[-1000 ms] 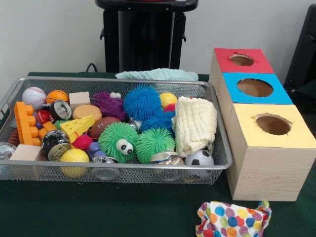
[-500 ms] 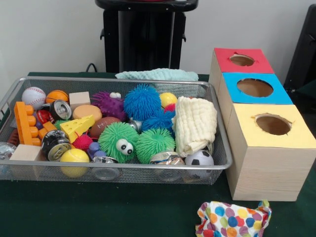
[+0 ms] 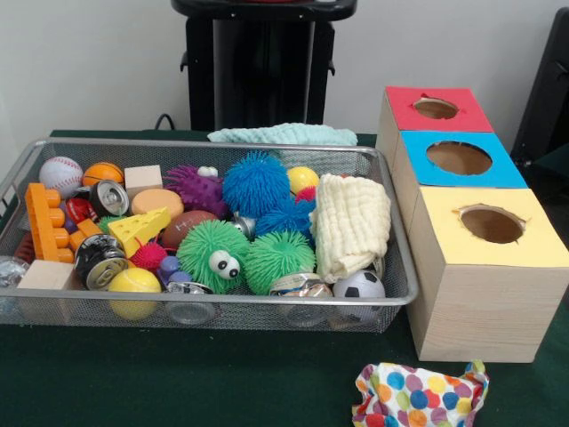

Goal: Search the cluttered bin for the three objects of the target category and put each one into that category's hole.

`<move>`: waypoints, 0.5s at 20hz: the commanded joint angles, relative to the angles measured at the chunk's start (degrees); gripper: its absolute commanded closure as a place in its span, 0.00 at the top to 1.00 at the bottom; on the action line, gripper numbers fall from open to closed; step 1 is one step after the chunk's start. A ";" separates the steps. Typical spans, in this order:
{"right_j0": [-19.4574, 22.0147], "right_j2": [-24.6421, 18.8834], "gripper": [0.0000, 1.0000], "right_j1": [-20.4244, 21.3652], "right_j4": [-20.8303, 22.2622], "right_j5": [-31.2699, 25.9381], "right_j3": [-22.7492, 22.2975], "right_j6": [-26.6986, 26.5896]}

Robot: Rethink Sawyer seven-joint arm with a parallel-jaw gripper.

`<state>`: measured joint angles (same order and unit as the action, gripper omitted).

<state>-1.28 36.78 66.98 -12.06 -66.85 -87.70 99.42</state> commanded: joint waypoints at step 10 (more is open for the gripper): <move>9.96 -5.15 1.00 11.71 8.39 3.04 -21.01 -22.09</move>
<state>5.32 36.67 76.78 -7.84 -66.36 -96.92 98.99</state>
